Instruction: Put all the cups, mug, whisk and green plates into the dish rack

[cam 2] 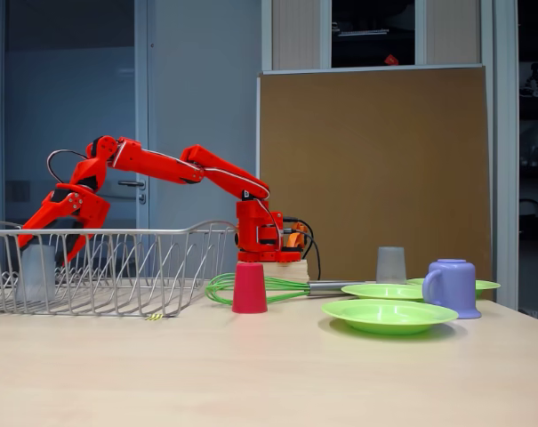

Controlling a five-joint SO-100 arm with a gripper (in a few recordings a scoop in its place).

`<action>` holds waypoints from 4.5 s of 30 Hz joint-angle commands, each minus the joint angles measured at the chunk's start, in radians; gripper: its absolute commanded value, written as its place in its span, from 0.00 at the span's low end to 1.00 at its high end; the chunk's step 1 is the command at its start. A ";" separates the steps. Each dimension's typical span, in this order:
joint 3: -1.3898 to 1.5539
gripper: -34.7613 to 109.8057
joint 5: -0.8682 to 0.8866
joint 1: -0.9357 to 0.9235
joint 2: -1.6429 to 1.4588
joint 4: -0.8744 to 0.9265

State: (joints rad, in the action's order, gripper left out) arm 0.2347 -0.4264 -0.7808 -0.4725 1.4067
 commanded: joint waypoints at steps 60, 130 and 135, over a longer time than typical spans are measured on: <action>1.457 0.54 0.723 0.942 -0.963 -0.227; 1.267 0.46 0.727 0.913 -0.678 -0.249; 1.264 0.50 0.747 0.911 -0.678 -0.238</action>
State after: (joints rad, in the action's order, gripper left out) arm 1.5002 0.3022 0.1304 -1.1321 1.1367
